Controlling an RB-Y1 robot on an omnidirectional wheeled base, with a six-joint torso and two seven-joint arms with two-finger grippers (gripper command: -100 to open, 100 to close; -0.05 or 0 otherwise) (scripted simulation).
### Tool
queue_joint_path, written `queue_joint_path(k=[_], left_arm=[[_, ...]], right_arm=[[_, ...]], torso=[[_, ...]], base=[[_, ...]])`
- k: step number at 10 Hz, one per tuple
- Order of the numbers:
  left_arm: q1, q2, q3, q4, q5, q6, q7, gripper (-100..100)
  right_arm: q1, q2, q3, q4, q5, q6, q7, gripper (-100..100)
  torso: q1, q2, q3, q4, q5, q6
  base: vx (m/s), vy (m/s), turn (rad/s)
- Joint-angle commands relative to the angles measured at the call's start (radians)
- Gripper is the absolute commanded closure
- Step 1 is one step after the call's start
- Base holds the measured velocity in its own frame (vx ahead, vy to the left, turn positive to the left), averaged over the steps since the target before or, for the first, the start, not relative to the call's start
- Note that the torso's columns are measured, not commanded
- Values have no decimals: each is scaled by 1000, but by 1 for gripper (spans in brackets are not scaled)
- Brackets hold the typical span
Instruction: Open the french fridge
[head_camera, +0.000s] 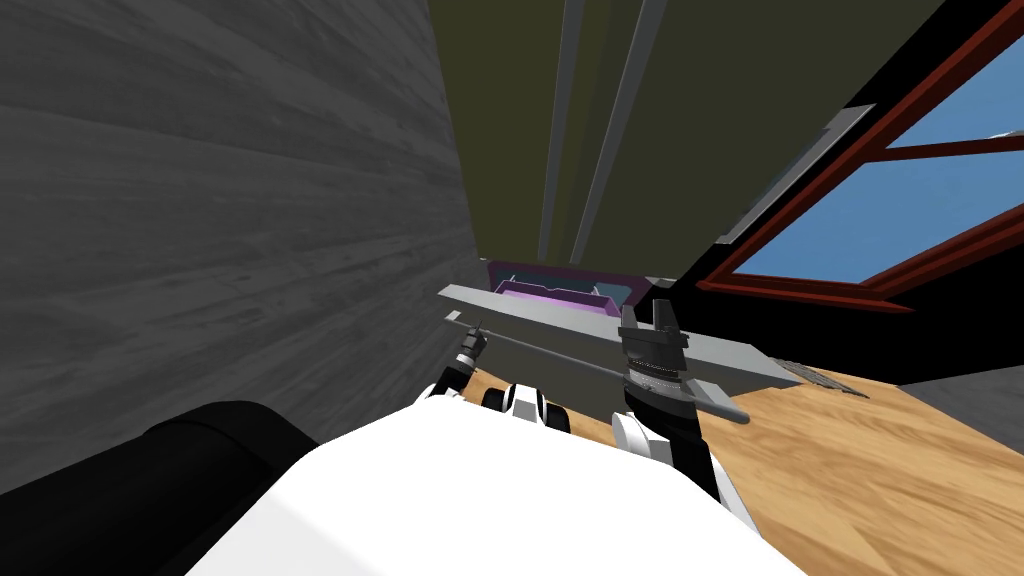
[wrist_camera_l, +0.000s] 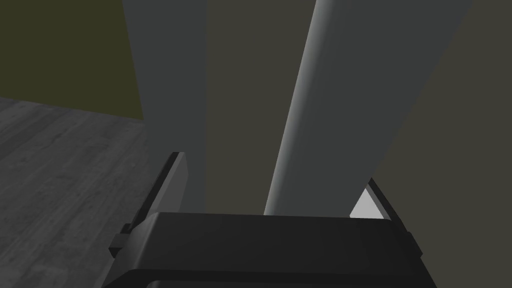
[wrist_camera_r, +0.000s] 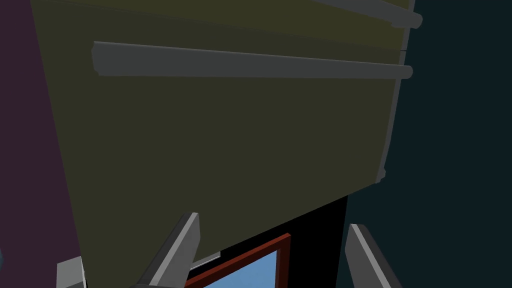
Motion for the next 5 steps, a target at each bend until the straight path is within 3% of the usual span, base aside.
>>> queue_joint_path(k=[1,5], left_arm=[[2,0,0,3,0,2,0,0],[5,1,0,9,0,7,-1,0]], right_arm=[[0,0,0,0,0,0,0,0],[0,0,0,0,0,0,0,0]], torso=[[1,-3,-1,-3,1,1],[2,-9,-4,-7,3,1]], base=[[0,0,0],[0,0,0]])
